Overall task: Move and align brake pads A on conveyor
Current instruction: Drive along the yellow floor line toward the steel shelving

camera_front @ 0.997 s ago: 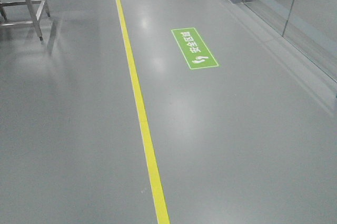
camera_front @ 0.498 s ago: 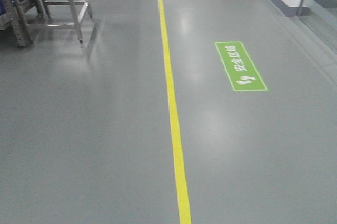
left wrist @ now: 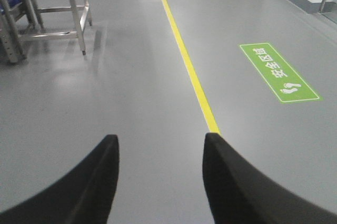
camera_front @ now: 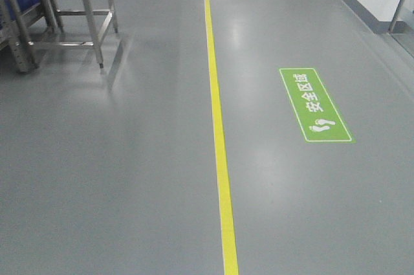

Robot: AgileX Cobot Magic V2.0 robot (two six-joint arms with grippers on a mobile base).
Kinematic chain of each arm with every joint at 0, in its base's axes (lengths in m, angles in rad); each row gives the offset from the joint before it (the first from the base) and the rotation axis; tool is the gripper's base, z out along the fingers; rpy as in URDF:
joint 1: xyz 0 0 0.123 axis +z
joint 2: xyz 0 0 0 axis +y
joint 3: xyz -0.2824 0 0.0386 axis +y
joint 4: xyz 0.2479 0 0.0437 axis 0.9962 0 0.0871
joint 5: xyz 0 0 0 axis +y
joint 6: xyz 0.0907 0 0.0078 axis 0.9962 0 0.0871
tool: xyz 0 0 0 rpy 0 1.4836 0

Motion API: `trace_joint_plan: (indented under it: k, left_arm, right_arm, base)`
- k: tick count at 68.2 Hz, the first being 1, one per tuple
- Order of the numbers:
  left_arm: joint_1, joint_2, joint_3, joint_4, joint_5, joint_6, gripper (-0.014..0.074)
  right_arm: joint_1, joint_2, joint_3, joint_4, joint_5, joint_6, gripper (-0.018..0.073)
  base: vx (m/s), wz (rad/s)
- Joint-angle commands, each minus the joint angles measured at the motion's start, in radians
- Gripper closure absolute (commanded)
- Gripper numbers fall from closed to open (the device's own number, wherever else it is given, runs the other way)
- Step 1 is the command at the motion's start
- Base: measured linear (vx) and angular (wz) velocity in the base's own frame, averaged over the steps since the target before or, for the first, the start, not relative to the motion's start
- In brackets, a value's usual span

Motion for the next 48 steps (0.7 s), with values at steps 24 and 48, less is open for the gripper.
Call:
trace_joint_plan:
  k: [24,48]
  left_arm:
    - [-0.003,0.014,-0.021,-0.007,-0.073,-0.001,0.0234]
    - [-0.003,0.014,-0.021,-0.007,-0.073,-0.001,0.0234]
  right_arm:
    - [-0.005,0.011,-0.027,-0.004,-0.077,0.0,0.0107]
    - [-0.005,0.011,-0.027,-0.004,-0.077,0.0,0.0107]
  base:
    - [0.6,-0.16]
    - [0.66,-0.02]
